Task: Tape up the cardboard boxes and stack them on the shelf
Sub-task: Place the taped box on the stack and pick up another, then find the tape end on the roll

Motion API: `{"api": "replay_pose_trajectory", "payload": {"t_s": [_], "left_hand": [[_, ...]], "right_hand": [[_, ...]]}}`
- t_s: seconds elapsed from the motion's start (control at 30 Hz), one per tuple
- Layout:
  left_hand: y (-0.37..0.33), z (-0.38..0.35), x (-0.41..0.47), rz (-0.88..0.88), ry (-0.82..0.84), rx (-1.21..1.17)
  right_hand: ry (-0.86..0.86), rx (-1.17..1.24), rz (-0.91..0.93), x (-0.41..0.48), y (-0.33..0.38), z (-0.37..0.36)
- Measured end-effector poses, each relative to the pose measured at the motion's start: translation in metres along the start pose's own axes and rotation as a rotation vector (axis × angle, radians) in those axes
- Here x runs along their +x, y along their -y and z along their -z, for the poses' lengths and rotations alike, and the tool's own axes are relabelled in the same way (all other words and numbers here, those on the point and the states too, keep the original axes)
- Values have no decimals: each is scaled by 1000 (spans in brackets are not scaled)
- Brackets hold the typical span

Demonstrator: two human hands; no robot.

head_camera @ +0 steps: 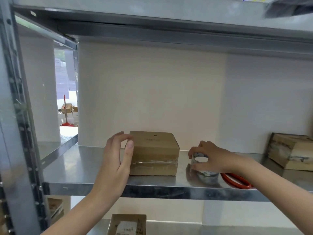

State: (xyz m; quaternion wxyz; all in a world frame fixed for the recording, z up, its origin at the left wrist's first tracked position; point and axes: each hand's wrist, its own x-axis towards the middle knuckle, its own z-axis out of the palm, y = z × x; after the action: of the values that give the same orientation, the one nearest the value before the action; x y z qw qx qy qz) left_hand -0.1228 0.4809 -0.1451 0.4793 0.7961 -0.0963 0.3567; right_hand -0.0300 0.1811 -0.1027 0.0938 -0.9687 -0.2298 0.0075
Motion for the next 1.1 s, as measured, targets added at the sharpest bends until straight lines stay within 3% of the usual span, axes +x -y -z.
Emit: {"api": "replay_pose_trajectory", "payload": {"t_s": [0.13, 0.27, 0.47, 0.63, 0.73, 0.9, 1.1], "left_hand": [[-17, 0, 3, -212, -34, 34], [-46, -13, 0, -368, 118, -56], [-79, -37, 1, 41, 484, -422], [-96, -42, 7, 291, 686, -582], [-96, -37, 1, 217, 587, -470], [-86, -31, -11, -61, 390, -248], [-83, -20, -24, -316, 181, -136]], "right_hand": [[-150, 164, 95, -23, 16, 14], [-285, 386, 195, -54, 39, 24], [-413, 749, 461, -76, 59, 14], [-429, 676, 565, -85, 74, 20], [-461, 587, 558, -85, 79, 19], [-507, 467, 543, -84, 87, 14], [-528, 501, 553, -84, 102, 14]]}}
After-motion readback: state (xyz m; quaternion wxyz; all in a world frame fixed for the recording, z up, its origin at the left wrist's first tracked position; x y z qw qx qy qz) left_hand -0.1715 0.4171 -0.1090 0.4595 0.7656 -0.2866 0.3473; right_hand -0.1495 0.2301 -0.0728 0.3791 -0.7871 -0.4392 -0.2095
